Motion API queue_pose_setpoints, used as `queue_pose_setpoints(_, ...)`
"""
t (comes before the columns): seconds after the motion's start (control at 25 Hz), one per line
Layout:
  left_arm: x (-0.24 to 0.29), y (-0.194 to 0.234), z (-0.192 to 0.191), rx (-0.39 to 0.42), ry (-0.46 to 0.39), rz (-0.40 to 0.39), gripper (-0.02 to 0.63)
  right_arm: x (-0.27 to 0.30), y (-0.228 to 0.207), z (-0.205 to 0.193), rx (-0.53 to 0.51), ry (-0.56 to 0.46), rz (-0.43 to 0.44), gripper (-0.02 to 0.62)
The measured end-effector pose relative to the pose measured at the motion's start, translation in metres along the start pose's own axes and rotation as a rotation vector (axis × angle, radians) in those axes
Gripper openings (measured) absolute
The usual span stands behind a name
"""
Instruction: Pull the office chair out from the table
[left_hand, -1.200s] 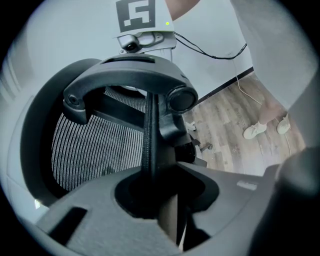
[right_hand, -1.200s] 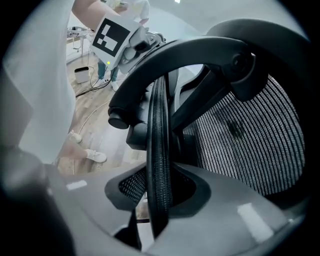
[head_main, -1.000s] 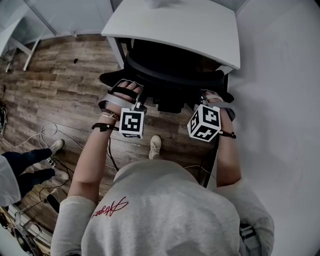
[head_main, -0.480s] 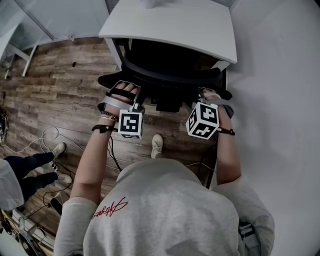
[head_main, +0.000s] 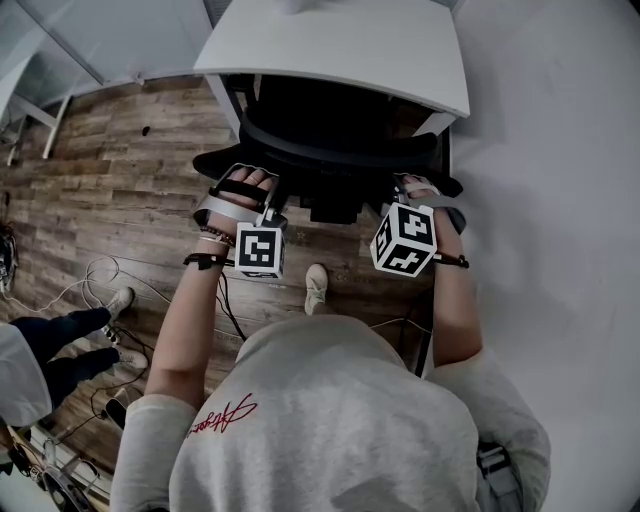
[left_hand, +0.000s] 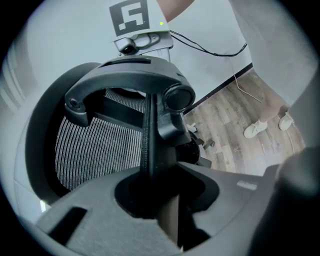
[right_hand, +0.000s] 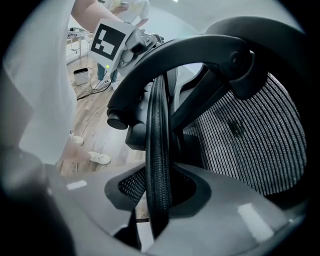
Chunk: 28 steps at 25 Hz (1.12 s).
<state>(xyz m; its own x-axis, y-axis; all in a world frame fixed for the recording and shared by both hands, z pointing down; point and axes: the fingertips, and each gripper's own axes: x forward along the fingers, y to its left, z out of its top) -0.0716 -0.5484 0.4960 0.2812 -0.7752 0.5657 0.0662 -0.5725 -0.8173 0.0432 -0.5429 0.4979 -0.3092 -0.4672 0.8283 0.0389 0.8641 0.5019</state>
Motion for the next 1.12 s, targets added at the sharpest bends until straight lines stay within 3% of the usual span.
queue_pose_setpoints(1.12,-0.023,-0.028,0.006,0.024,-0.01,0.005,0.098,-0.011,0.039,0.006,0.023,0.007,-0.014,0.109)
